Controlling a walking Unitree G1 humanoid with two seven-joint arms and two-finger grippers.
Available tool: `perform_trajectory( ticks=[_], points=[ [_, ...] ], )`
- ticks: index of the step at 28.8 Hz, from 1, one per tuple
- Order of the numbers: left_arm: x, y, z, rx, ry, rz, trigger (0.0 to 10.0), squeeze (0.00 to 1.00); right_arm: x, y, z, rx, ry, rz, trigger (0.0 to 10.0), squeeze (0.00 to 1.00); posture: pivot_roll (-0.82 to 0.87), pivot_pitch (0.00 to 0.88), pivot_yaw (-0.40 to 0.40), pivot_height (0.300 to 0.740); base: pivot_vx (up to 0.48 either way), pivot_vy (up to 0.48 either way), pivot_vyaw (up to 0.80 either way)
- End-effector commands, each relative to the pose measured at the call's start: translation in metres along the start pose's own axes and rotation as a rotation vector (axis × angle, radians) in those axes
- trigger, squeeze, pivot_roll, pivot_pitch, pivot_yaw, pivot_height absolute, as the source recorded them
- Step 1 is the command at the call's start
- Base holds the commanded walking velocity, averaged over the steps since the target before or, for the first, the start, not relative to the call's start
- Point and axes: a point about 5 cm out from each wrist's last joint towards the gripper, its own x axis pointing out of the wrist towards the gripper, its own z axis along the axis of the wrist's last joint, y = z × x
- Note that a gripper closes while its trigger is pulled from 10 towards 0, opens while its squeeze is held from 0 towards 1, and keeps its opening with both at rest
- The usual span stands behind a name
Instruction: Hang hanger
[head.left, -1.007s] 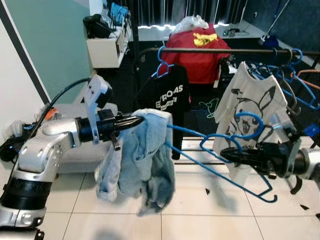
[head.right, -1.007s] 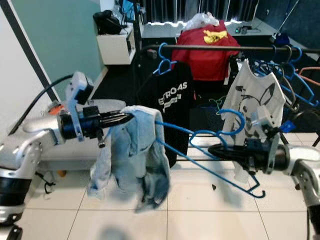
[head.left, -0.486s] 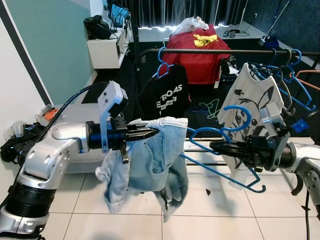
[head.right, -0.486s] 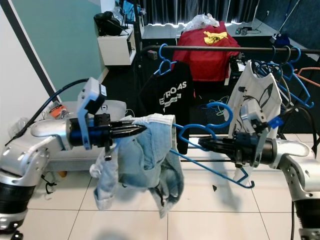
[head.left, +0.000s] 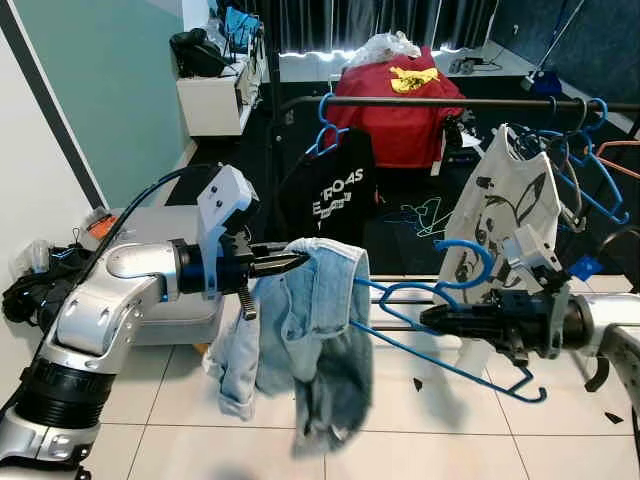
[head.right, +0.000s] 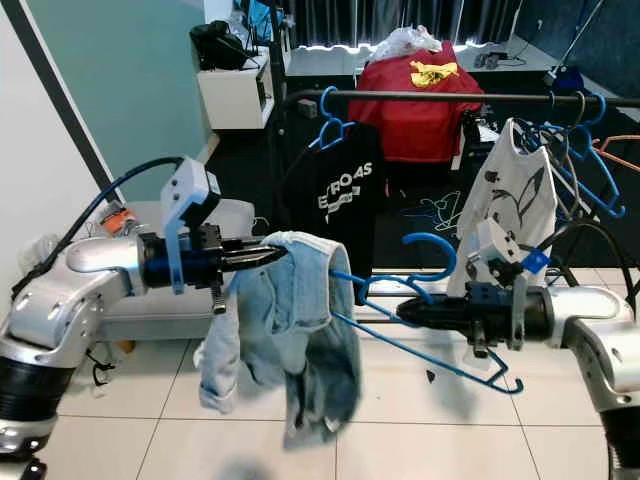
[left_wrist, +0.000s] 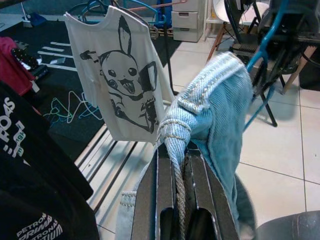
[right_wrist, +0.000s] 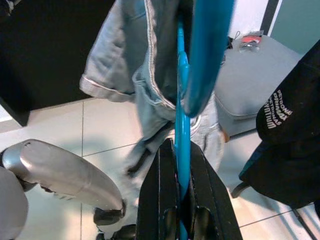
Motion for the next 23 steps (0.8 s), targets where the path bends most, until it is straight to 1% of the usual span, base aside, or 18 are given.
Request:
perform_trajectory(
  ticks=[1,2,5,6,8,9,10,13,14,15,16,17,23],
  points=[
    [-0.004,0.000,0.002,0.032,0.003,-0.006,10.0,0.00,0.000,-0.006,0.007,-0.055,-0.021,-0.051,10.0,0.00,0.01,0.000,0.026,0.740,0.000,0.000,0.00],
    [-0.003,-0.002,0.001,0.028,0.008,-0.023,10.0,0.00,0.000,-0.009,0.011,-0.076,-0.035,-0.077,10.0,0.00,0.01,0.000,0.026,0.740,0.000,0.000,0.00],
    [-0.002,-0.003,0.000,0.024,0.012,-0.035,10.0,0.00,0.001,-0.011,0.013,-0.088,-0.045,-0.092,10.0,0.00,0.01,0.000,0.026,0.740,0.000,0.000,0.00],
    [-0.002,-0.004,-0.001,0.015,0.015,-0.043,10.0,0.36,0.002,-0.009,0.016,-0.085,-0.058,-0.069,10.0,0.00,0.01,0.000,0.026,0.740,0.000,0.000,0.00],
    [-0.002,-0.005,-0.001,0.010,0.016,-0.047,10.0,0.36,0.003,-0.007,0.017,-0.080,-0.064,-0.047,10.0,0.00,0.01,0.000,0.026,0.740,0.000,0.000,0.00],
    [-0.001,-0.005,-0.001,0.006,0.014,-0.042,10.0,0.99,0.005,-0.005,0.019,-0.077,-0.070,-0.025,10.0,0.00,0.01,0.000,0.026,0.740,0.000,0.000,0.00],
    [0.000,-0.003,0.000,0.012,0.004,-0.024,10.0,1.00,0.006,-0.002,0.021,-0.075,-0.072,0.001,10.0,0.00,0.01,0.000,0.026,0.740,0.000,0.000,0.00],
    [0.001,0.002,0.002,0.040,-0.015,0.027,10.0,1.00,0.007,0.001,0.024,-0.075,-0.080,0.027,10.0,0.00,0.01,0.000,0.027,0.740,0.000,0.000,0.00],
    [0.002,0.005,0.004,0.045,-0.028,0.054,10.0,0.58,0.008,0.002,0.025,-0.073,-0.086,0.039,10.0,0.00,0.01,0.000,0.027,0.740,0.000,0.000,0.00],
    [0.002,0.005,0.004,0.045,-0.028,0.054,10.0,0.58,0.008,0.002,0.025,-0.073,-0.086,0.039,10.0,0.00,0.01,0.000,0.027,0.740,0.000,0.000,0.00],
    [0.003,0.009,0.006,0.049,-0.044,0.081,10.0,0.00,0.009,0.004,0.026,-0.069,-0.091,0.055,10.0,0.00,0.01,0.000,0.027,0.740,0.000,0.000,0.00],
    [0.003,0.013,0.009,0.056,-0.064,0.108,10.0,0.00,0.011,0.007,0.026,-0.064,-0.090,0.076,10.0,0.00,0.01,0.000,0.029,0.740,0.000,0.000,0.00],
    [0.003,0.019,0.016,0.067,-0.101,0.141,10.0,0.00,0.014,0.011,0.025,-0.056,-0.097,0.102,10.0,0.00,0.01,0.000,0.031,0.740,0.000,0.000,0.00]
  ],
)
